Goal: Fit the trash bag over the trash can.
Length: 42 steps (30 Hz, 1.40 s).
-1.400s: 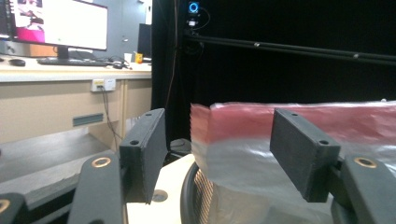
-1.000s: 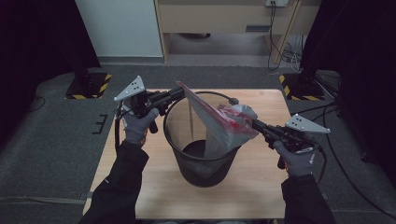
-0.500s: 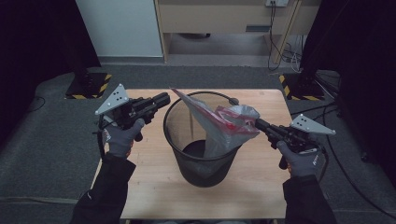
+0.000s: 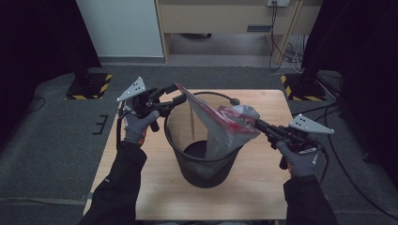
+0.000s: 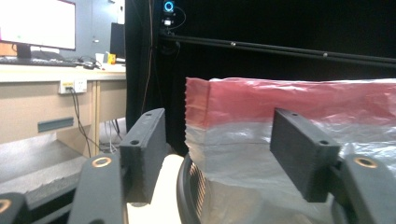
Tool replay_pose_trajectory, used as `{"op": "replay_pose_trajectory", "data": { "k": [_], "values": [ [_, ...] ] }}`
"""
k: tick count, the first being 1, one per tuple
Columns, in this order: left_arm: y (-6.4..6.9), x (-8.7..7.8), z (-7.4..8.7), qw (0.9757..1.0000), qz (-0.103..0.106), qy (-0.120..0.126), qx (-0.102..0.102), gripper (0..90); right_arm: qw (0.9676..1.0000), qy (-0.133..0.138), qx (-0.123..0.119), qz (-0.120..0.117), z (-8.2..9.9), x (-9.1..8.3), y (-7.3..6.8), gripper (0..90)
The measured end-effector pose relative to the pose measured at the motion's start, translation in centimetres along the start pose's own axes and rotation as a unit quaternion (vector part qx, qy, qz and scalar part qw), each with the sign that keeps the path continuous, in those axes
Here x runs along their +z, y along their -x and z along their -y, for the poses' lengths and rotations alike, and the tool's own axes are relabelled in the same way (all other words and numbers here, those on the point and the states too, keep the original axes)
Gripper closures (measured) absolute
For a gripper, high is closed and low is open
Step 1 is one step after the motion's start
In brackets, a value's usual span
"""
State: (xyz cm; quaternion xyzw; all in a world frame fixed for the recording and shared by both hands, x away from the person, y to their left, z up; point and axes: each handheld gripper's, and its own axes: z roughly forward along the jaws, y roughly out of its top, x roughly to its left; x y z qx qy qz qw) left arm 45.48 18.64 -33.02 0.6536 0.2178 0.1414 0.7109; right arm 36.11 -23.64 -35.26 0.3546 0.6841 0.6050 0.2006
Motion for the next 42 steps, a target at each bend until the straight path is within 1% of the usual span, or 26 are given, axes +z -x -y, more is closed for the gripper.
{"op": "replay_pose_trajectory", "data": {
  "k": [2, 3, 5, 6, 7, 9, 10, 12, 13, 15, 17, 19, 20, 22, 23, 26, 27, 28, 30, 32, 33, 35, 37, 38, 40, 42],
  "values": [
    [-0.1, 0.2, -0.1, 1.0, 0.008, -0.003, 0.005, 36.3, 1.0, 0.0, 0.001, -0.001, 0.0, 0.0, 0.0, 89.1],
    [-0.1, 0.3, -0.1, 0.9999, 0.012, 0.003, 0.006, 37.5, 1.0, 0.0, 0.0, -0.001, 0.0, 0.0, 0.0, 89.1],
    [-0.1, 0.3, -0.3, 0.9996, 0.026, 0.01, 0.006, 44.5, 1.0, 0.0, 0.001, -0.001, 0.0, 0.0, 0.0, 89.2],
    [-0.1, 0.5, -0.4, 0.9993, 0.034, 0.009, 0.008, 45.6, 1.0, 0.0, 0.0, -0.001, 0.0, 0.0, 0.1, 89.1],
    [-0.1, 0.5, -0.5, 0.9993, 0.037, 0.005, 0.009, 49.1, 1.0, 0.0, 0.001, -0.001, 0.0, 0.1, 0.0, 89.2],
    [0.0, 0.7, -0.5, 0.999, 0.043, -0.006, 0.009, 56.9, 1.0, -0.001, 0.0, -0.002, 0.0, 0.2, 0.0, 89.1],
    [0.1, 0.7, -0.5, 0.9986, 0.051, -0.011, 0.005, 62.7, 1.0, -0.001, 0.001, -0.002, 0.0, 0.2, 0.0, 89.2],
    [0.2, 0.7, -0.5, 0.9981, 0.059, -0.016, -0.003, 78.6, 1.0, -0.001, 0.0, -0.003, 0.0, 0.2, 0.0, 89.2],
    [0.3, 0.7, -0.5, 0.998, 0.06, -0.02, -0.003, 84.5, 1.0, -0.001, 0.001, -0.003, 0.0, 0.2, -0.1, 89.2],
    [0.5, 0.6, -0.6, 0.9982, 0.052, -0.03, -0.006, 89.1, 1.0, -0.001, 0.001, -0.002, 0.0, 0.2, -0.1, 89.2],
    [0.8, 0.2, -0.7, 0.9982, 0.044, -0.039, -0.007, 90.0, 1.0, 0.0, 0.0, -0.002, 0.0, 0.1, 0.0, 89.3],
    [1.1, -0.3, -1.0, 0.9985, 0.041, -0.035, -0.011, 90.0, 1.0, 0.002, 0.0, -0.002, -0.1, 0.0, 0.0, 89.3],
    [1.3, -0.7, -1.2, 0.9988, 0.034, -0.033, -0.01, 90.0, 1.0, 0.003, 0.002, -0.001, -0.1, -0.1, 0.0, 89.3],
    [1.7, -1.8, -1.7, 0.9993, 0.029, -0.022, -0.01, 90.0, 1.0, 0.006, 0.006, 0.001, -0.1, -0.2, 0.0, 89.4],
    [2.1, -2.5, -2.0, 0.9995, 0.024, -0.021, -0.008, 90.0, 1.0, 0.008, 0.004, 0.002, -0.2, -0.3, 0.0, 89.5],
    [3.5, -4.8, -2.7, 0.9994, -0.002, -0.033, 0.014, 90.0, 0.9998, 0.017, 0.008, 0.005, -0.3, -0.8, 0.0, 89.9],
    [4.1, -5.5, -2.7, 0.9994, -0.004, -0.032, 0.012, 90.0, 0.9998, 0.017, 0.009, 0.006, -0.4, -1.0, 0.1, 90.0],
    [5.0, -6.6, -2.7, 0.9991, -0.015, -0.035, 0.018, 90.0, 0.9997, 0.019, 0.011, 0.006, -0.4, -1.1, 0.1, 90.0],
    [6.3, -7.8, -2.4, 0.9985, -0.027, -0.042, 0.023, 90.0, 0.9996, 0.022, 0.013, 0.007, -0.4, -1.5, 0.1, 90.0],
    [7.9, -9.3, -1.6, 0.9971, -0.049, -0.051, 0.03, 90.0, 0.9996, 0.023, 0.014, 0.006, -0.3, -1.8, 0.0, 90.0],
    [8.3, -9.8, -1.4, 0.9962, -0.057, -0.056, 0.033, 90.0, 0.9996, 0.025, 0.013, 0.007, -0.3, -2.1, -0.1, 90.0],
    [9.0, -10.7, -0.8, 0.9953, -0.072, -0.059, 0.026, 90.0, 0.9995, 0.025, 0.015, 0.007, -0.2, -2.3, -0.1, 90.0],
    [9.6, -11.5, -0.3, 0.9954, -0.079, -0.053, 0.014, 90.0, 0.9995, 0.025, 0.018, 0.006, -0.1, -2.6, -0.3, 90.0],
    [9.9, -11.8, -0.1, 0.9952, -0.08, -0.055, 0.014, 90.0, 0.9995, 0.025, 0.019, 0.005, 0.1, -2.7, -0.3, 90.0],
    [10.6, -12.3, 0.4, 0.9945, -0.082, -0.065, 0.011, 90.0, 0.9995, 0.023, 0.024, 0.004, 0.3, -2.9, -0.4, 90.0],
    [11.1, -12.7, 1.1, 0.9928, -0.087, -0.082, 0.01, 90.0, 0.9994, 0.02, 0.026, 0.001, 0.6, -3.0, -0.5, 90.0]
  ]
}}
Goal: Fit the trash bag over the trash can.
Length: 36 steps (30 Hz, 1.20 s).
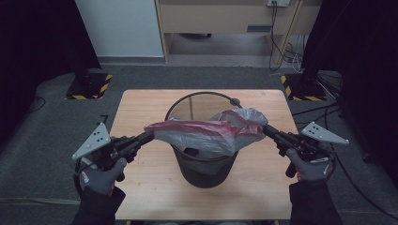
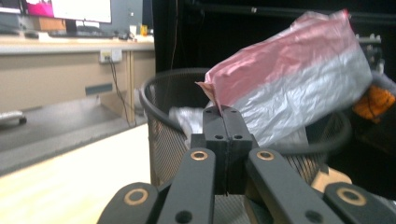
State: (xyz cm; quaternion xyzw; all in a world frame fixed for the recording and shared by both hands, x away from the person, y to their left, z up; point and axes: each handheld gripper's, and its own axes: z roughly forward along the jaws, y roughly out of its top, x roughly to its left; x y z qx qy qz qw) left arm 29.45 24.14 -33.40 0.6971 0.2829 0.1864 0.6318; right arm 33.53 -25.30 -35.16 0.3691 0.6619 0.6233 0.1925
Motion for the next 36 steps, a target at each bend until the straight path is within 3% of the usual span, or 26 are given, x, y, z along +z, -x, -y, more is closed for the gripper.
{"op": "replay_pose_trajectory", "data": {
  "k": [7, 15, 21, 23, 25, 26, 29, 32, 36],
  "values": [
    [0.0, 0.4, 2.4, 0.999, -0.008, -0.035, -0.025, 90.0, 0.9998, -0.016, 0.003, -0.008, 0.8, 0.1, -0.5, 90.0],
    [0.1, 2.1, 4.1, 0.9969, -0.005, -0.077, -0.015, 90.0, 0.9987, -0.048, 0.0, -0.019, 2.0, 1.3, -0.8, 90.0],
    [0.1, 3.3, 4.6, 0.9962, -0.007, -0.085, -0.015, 90.0, 0.9984, -0.055, -0.004, -0.009, 2.5, 1.6, -0.7, 90.0],
    [0.1, 3.5, 4.7, 0.9967, -0.006, -0.08, -0.013, 90.0, 0.9984, -0.056, -0.004, -0.008, 2.5, 1.7, -0.7, 89.8],
    [0.0, 3.3, 4.5, 0.9982, -0.002, -0.059, -0.01, 87.7, 0.9988, -0.048, -0.006, -0.002, 2.5, 1.7, -0.7, 84.5],
    [-0.1, 3.1, 4.3, 0.9988, -0.001, -0.048, -0.014, 78.4, 0.9993, -0.036, -0.007, 0.004, 2.3, 1.5, -0.5, 77.2],
    [-0.5, 2.0, 3.6, 0.9998, -0.002, -0.018, -0.012, 70.6, 0.9997, -0.023, -0.004, 0.004, 2.1, 1.3, -0.4, 74.1],
    [-1.1, 1.0, 3.0, 0.9993, -0.002, 0.022, -0.03, 61.4, 1.0, -0.001, 0.001, 0.003, 1.7, 0.8, -0.2, 67.6],
    [-1.7, 0.2, 2.3, 0.9975, 0.002, 0.056, -0.045, 52.4, 0.9998, 0.019, -0.007, 0.003, 1.1, 0.3, -0.1, 62.5]
  ]
}}
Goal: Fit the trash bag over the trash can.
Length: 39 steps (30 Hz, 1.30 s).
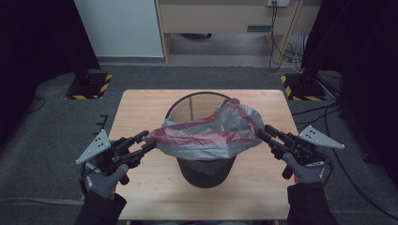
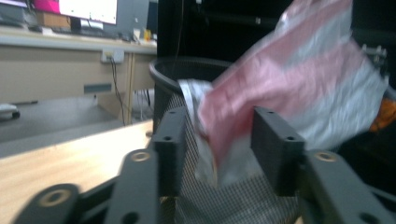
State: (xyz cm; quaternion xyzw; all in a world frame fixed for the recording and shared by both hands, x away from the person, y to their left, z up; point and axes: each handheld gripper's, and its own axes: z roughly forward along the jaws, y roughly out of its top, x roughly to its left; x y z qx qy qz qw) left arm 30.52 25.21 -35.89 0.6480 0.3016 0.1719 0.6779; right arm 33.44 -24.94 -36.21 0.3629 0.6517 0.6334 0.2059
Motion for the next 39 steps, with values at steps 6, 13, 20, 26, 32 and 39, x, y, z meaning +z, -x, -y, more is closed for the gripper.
{"op": "replay_pose_trajectory", "data": {
  "k": [6, 13, 20, 26, 32, 39],
  "values": [
    [-0.5, 0.5, -1.5, 0.9993, 0.018, 0.029, -0.014, 45.4, 0.9996, 0.026, -0.013, 0.001, -1.3, -0.2, -0.1, 50.5],
    [-0.6, 2.3, -2.6, 0.9987, 0.047, 0.015, 0.01, 43.5, 0.9992, 0.035, -0.021, 0.001, -2.3, 0.1, -0.4, 46.1],
    [0.4, 3.2, -2.3, 0.9963, 0.082, -0.011, 0.024, 48.4, 0.9984, 0.036, -0.045, -0.005, -3.3, 0.8, -1.2, 41.0],
    [1.1, 3.4, -2.1, 0.9942, 0.086, -0.05, 0.041, 78.8, 0.9981, 0.005, -0.061, 0.001, -3.0, 2.6, -1.5, 47.9],
    [1.6, 3.4, -2.3, 0.9922, 0.085, -0.067, 0.061, 90.0, 0.9986, 0.003, -0.051, -0.015, -2.7, 2.9, -1.5, 80.8],
    [1.7, 2.9, -2.6, 0.9963, 0.023, -0.055, 0.062, 90.0, 0.9997, 0.005, -0.024, -0.006, -2.4, 2.2, -0.7, 84.7]
  ]
}}
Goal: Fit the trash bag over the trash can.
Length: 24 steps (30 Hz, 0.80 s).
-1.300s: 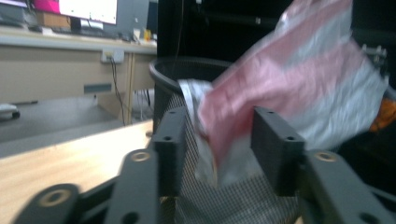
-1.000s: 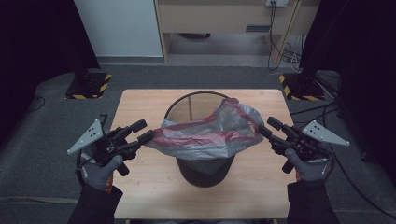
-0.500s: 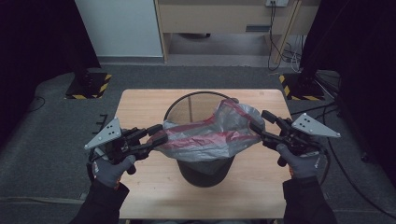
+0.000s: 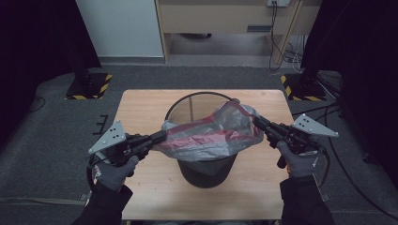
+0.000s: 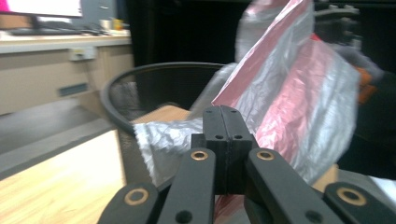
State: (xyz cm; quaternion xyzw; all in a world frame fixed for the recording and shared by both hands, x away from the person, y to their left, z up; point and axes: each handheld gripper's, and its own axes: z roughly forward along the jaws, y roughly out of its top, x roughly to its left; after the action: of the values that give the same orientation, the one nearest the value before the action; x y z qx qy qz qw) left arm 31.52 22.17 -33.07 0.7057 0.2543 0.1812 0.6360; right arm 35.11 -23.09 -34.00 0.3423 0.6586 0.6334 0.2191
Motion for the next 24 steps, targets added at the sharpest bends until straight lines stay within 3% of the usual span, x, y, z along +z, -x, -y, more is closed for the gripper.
{"op": "replay_pose_trajectory", "data": {
  "k": [3, 6, 7, 9, 11, 12, 16, 20, 24],
  "values": [
    [-0.4, -0.5, 0.0, 0.9983, -0.056, 0.007, -0.012, 90.0, 0.9999, -0.008, 0.008, 0.004, 0.3, -0.2, 0.4, 85.2],
    [-1.1, -0.9, 0.3, 0.9938, -0.106, 0.011, -0.031, 90.0, 0.9998, -0.016, 0.004, 0.008, 0.5, -0.2, 0.6, 86.2],
    [-1.4, -0.9, 0.6, 0.9926, -0.116, 0.008, -0.036, 90.0, 0.9997, -0.023, 0.005, 0.012, 0.6, -0.2, 0.5, 86.3],
    [-1.9, -0.7, 1.2, 0.9922, -0.116, 0.01, -0.044, 90.0, 0.9993, -0.031, 0.004, 0.022, 0.8, -0.1, 0.6, 86.3],
    [-2.2, -0.6, 1.6, 0.9939, -0.094, 0.016, -0.055, 90.0, 0.999, -0.035, -0.003, 0.027, 1.0, 0.0, 0.7, 84.0],
    [-2.2, -0.5, 1.6, 0.994, -0.091, 0.021, -0.056, 89.7, 0.9991, -0.034, -0.001, 0.027, 1.0, 0.0, 0.7, 77.9],
    [-2.1, -0.3, 1.3, 0.9953, -0.047, 0.045, -0.071, 73.2, 0.9996, -0.02, -0.007, 0.019, 0.4, 0.0, 0.5, 60.2],
    [-1.7, 0.3, 1.1, 0.9961, -0.012, 0.055, -0.068, 57.6, 0.9995, -0.004, -0.024, 0.02, -0.3, 0.0, 0.1, 47.0],
    [-1.4, 0.8, 1.2, 0.9967, 0.008, 0.056, -0.058, 50.9, 0.9989, 0.011, -0.04, 0.023, -1.2, 0.2, -0.5, 42.6]
  ]
}}
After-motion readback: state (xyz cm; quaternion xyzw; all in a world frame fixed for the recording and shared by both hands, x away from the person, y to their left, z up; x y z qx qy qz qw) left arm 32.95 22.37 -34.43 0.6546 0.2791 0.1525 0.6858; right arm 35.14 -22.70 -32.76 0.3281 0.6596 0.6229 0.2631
